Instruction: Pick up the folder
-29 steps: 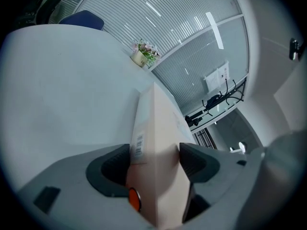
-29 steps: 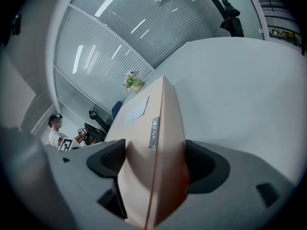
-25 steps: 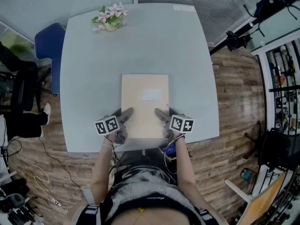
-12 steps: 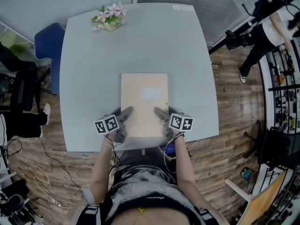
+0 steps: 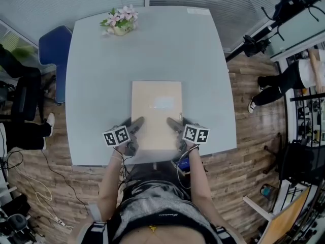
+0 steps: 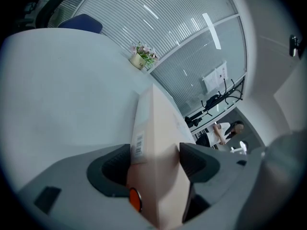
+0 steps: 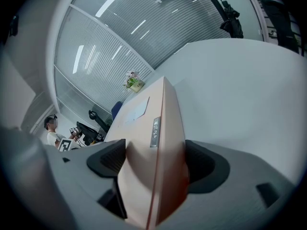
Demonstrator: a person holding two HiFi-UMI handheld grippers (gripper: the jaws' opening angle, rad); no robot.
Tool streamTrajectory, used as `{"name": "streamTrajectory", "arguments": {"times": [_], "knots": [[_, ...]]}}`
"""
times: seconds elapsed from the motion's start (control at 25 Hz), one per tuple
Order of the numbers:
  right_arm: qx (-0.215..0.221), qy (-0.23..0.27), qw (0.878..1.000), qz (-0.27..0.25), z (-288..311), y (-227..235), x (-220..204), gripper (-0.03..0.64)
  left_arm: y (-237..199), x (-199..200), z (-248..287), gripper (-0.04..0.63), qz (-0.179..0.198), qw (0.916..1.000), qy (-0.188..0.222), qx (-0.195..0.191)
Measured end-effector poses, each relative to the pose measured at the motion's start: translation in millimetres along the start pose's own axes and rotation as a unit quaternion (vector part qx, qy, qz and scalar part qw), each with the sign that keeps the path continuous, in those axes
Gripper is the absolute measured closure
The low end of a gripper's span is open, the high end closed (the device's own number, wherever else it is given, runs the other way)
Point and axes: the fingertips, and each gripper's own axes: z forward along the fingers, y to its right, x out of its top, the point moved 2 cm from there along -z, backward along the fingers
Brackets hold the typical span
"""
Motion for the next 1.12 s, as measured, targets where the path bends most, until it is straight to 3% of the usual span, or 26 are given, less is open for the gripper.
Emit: {"name": "streamTrajectory", "arguments": {"times": [0.36,0.68,1.12], "knots": [[0.002,-0.007,1.000,-0.016,-5.8,-14.3,10.4,0.229,9.6,7.2,-11.5,0.288,0.000,0.9998,0.016,0.007],[0.006,0.019,0.999,-0.047,-26.5,-44.0,39.2,0.229,35.4,42.7,-35.5,0.288,0.035,0.9976,0.059,0.009],[0.016,0.038,0.997,-0.067,-56.1,-77.9,65.4,0.227,70.3,61.5,-59.7,0.288,0.044,0.9956,0.083,-0.004]]}}
